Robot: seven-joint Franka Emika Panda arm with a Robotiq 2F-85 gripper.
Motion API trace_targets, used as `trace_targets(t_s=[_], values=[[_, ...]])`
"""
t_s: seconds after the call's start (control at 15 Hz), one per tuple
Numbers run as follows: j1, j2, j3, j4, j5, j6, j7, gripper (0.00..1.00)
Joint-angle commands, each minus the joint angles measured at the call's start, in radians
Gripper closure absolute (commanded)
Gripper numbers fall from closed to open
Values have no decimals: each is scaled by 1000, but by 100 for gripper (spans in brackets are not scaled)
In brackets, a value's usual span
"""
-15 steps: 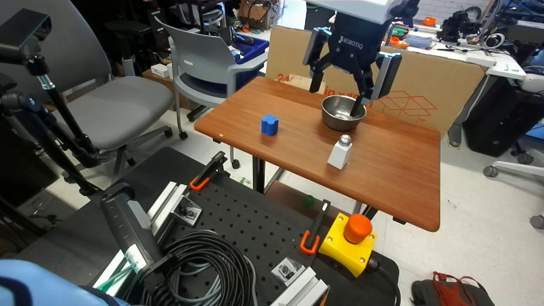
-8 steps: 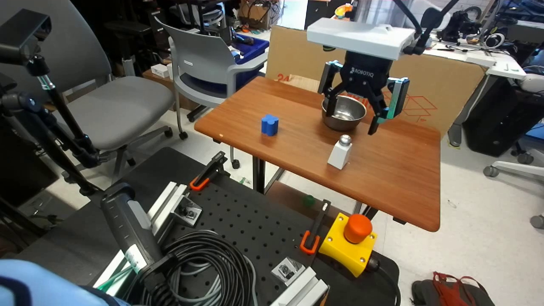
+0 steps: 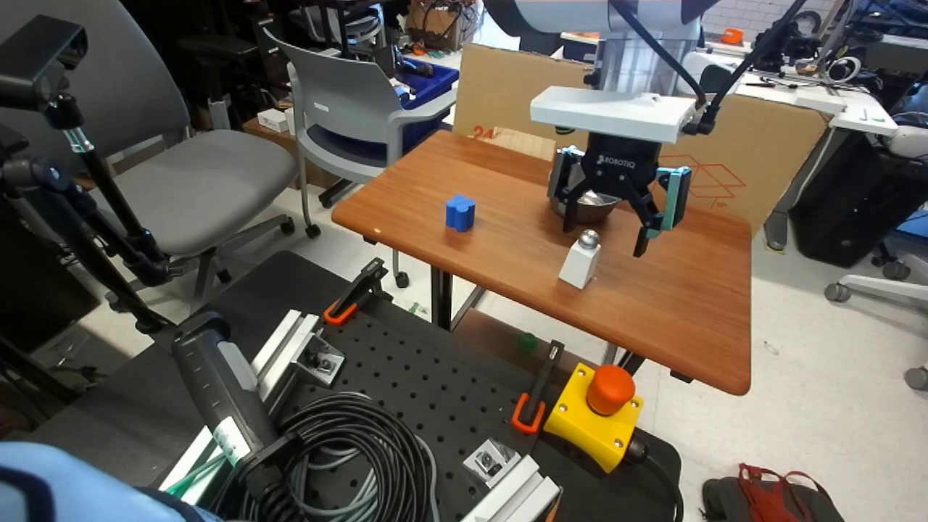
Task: Move the salt shaker forward
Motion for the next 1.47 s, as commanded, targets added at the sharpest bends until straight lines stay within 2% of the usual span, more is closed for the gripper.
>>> trace_targets(t_s=[0.0,0.07,0.53,0.6,1.0,1.2,1.4], values=[[32,39,-21,27,-33,-4,14,26],[36,43,-22,25,-35,-5,13,31],[43,34,-20,19,-24,9,5,87],[39,25,-19,25,-13,2,-1,91],[-37,-32,-9,118,166,-24,-93,91],[-85,0,-16,232,281,-46,-117,91],[-118,70,-27,371,353,-81,-86,91]])
